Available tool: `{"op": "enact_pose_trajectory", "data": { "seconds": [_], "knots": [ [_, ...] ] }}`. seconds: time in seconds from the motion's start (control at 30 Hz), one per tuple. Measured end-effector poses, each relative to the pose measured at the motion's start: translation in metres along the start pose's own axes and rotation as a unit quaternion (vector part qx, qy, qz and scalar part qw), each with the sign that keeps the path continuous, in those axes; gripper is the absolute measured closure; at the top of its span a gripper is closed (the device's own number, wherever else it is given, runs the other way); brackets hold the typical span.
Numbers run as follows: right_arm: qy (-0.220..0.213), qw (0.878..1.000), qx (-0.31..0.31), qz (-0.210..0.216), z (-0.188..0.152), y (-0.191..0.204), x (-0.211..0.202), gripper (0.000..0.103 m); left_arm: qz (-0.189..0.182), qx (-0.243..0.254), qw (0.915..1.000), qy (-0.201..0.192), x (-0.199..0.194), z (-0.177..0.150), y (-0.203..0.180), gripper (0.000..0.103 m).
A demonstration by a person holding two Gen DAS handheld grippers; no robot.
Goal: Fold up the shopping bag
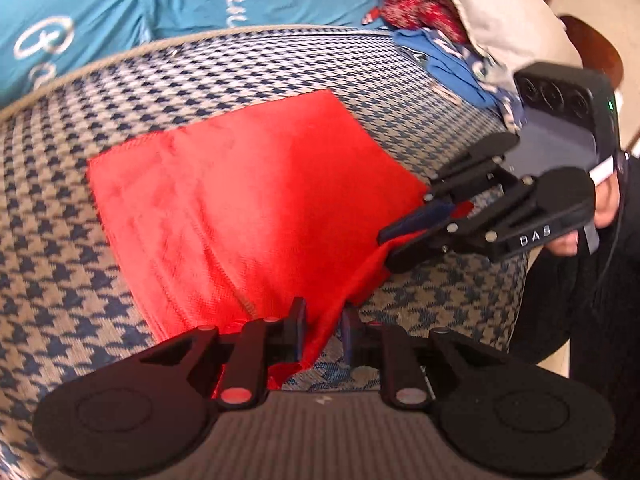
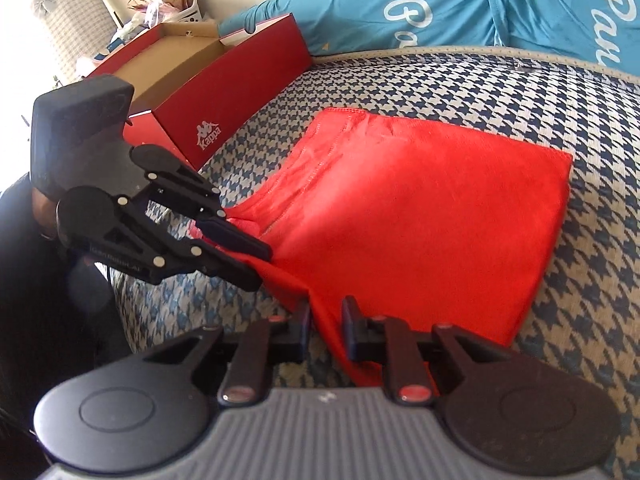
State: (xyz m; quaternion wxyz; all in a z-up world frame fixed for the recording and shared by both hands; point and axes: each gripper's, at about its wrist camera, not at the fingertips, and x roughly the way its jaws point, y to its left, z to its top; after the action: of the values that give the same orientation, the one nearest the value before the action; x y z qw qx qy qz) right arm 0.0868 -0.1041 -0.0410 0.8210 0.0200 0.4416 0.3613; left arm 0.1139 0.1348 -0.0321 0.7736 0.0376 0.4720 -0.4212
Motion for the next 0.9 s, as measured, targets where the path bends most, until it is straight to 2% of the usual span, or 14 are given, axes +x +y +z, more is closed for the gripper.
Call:
{"op": "enact_pose_trajectory", "data": {
  "seconds": [0.07,0.3,0.5,0.63,0.9],
  "knots": [
    [0.001,1.0,0.001,-0.001,0.0,0.001,0.0,0.088,-0.003,-0.014,0.9999,0.0,0.0,-0.001,0.002,0.086],
    [-0.003,0.998,-0.058,-0.025,0.0,0.016,-0.001,0.088,-0.016,-0.063,0.9979,0.001,0.002,-0.002,0.013,0.086],
    [-0.005,0.992,-0.111,-0.051,-0.002,0.03,-0.001,0.088,-0.02,-0.131,0.9912,0.0,0.005,-0.004,0.023,0.085],
    [-0.005,0.994,-0.094,-0.05,0.0,0.029,-0.003,0.088,-0.004,-0.161,0.987,0.004,0.007,-0.003,0.021,0.084],
    [-0.005,0.995,-0.086,-0.057,-0.001,0.029,-0.007,0.088,0.02,-0.186,0.9821,0.02,0.013,0.002,0.015,0.085]
  ]
}}
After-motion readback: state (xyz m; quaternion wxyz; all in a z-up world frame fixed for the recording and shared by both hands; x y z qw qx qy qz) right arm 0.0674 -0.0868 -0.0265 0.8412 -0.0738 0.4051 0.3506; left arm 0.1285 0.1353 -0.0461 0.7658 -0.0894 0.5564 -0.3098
